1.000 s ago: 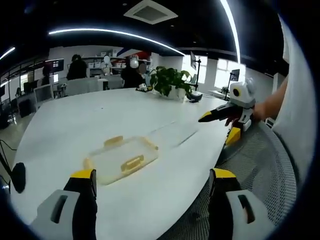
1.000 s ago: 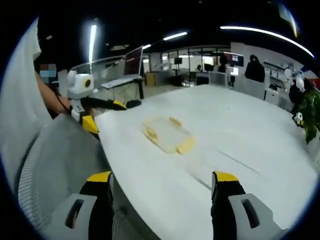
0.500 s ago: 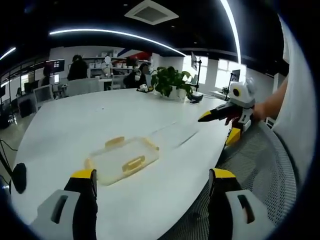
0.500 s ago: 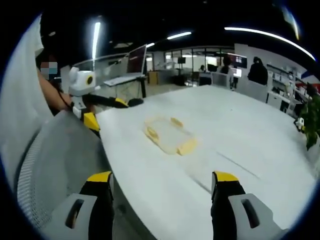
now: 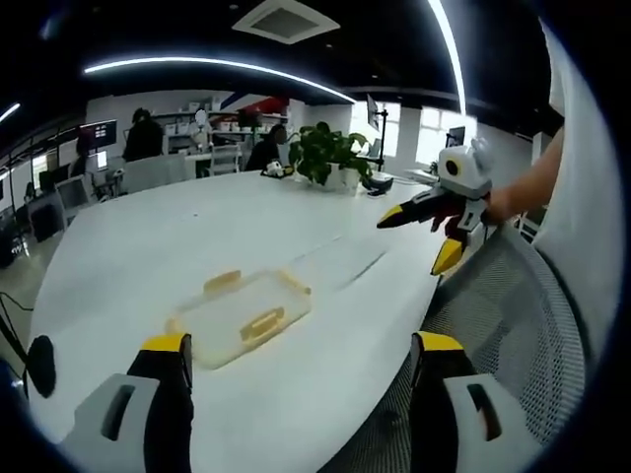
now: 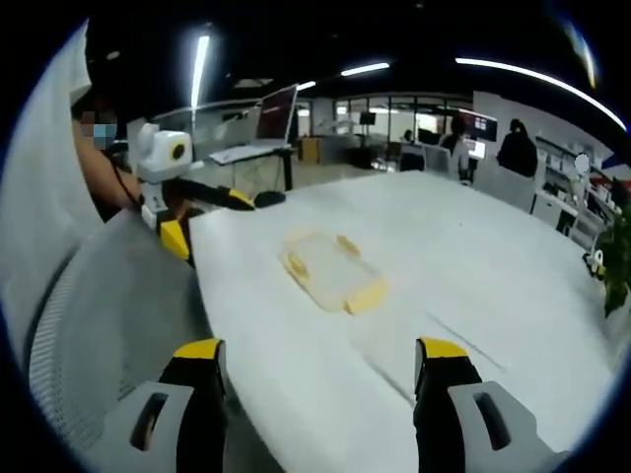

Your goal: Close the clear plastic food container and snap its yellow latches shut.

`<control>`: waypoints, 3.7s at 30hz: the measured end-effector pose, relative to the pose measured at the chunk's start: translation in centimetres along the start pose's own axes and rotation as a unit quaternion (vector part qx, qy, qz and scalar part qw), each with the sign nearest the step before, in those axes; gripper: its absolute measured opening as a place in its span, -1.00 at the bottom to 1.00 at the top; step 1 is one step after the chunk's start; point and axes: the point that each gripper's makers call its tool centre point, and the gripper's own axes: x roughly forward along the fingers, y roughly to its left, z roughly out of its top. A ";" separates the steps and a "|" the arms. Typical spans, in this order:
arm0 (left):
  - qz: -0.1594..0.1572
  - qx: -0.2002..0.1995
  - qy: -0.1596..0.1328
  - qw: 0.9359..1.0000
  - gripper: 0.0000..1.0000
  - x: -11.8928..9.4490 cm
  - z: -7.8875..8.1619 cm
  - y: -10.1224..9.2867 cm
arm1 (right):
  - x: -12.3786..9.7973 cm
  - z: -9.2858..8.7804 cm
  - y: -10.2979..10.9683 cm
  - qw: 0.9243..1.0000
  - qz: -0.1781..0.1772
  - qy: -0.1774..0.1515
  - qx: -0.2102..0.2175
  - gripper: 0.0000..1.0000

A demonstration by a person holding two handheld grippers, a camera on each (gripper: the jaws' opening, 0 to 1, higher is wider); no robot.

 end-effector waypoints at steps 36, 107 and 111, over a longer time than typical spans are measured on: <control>-0.017 0.043 0.051 0.998 0.74 1.0 -1.3 2.2 | 2.7 1.9 -1.1 0.998 0.036 0.025 -0.053 0.51; -0.044 0.125 0.136 0.982 0.57 3.0 -3.2 6.9 | 8.5 2.4 -2.9 0.978 0.100 0.109 -0.149 0.38; -0.047 0.129 0.141 0.980 0.56 3.2 -3.3 7.2 | 8.8 2.4 -3.0 0.977 0.103 0.113 -0.151 0.37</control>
